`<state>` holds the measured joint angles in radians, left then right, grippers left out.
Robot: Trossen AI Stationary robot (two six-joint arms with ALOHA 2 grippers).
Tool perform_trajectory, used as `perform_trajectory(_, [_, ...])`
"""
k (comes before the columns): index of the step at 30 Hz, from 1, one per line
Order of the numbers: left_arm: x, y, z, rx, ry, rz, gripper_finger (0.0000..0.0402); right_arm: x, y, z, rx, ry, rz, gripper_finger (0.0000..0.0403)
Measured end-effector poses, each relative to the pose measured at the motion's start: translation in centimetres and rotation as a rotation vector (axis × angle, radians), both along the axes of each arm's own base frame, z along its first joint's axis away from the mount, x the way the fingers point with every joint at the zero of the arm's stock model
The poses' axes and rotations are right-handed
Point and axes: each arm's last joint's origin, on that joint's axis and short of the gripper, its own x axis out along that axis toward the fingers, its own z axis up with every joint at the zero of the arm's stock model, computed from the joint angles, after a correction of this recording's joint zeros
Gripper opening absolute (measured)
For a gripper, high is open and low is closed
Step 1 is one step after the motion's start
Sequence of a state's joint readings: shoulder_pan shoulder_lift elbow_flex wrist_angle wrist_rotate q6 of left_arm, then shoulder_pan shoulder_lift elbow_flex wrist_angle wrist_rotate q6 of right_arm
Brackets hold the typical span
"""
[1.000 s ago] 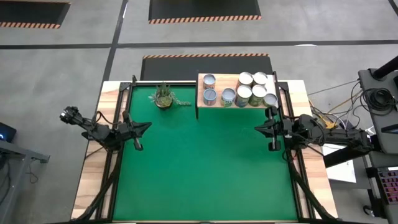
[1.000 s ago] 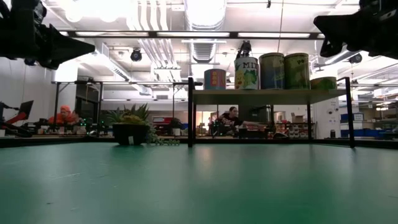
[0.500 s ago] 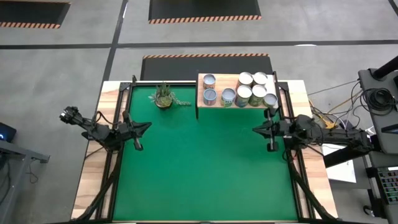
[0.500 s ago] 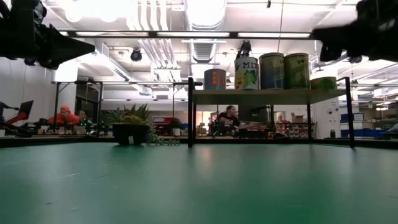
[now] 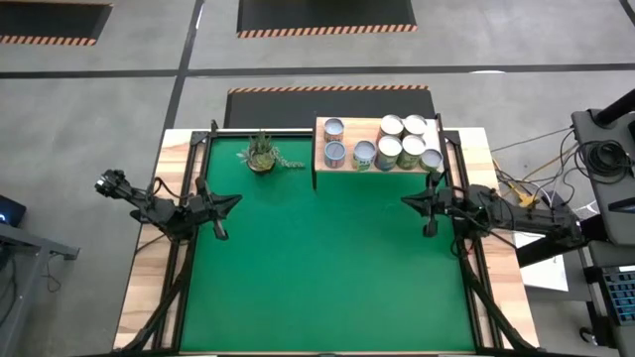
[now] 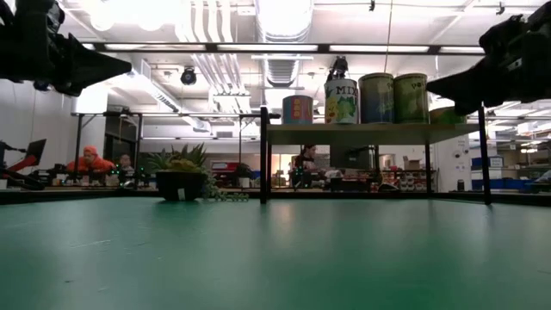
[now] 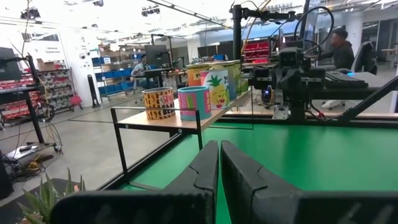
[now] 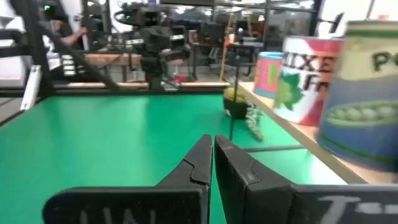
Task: Pick and place cans onto a shelf
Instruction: Return to Home Position
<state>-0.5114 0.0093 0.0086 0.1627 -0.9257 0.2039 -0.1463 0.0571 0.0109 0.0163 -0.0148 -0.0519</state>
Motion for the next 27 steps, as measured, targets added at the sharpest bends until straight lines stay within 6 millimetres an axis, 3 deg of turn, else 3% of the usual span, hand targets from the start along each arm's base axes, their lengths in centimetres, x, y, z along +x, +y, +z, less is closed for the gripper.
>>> perform_trajectory(27, [0.01, -0.01, -0.01, 0.001, 0.001, 0.0, 0.0, -0.36, -0.03, 0.39, -0.069, -0.044, -0.018, 0.0009])
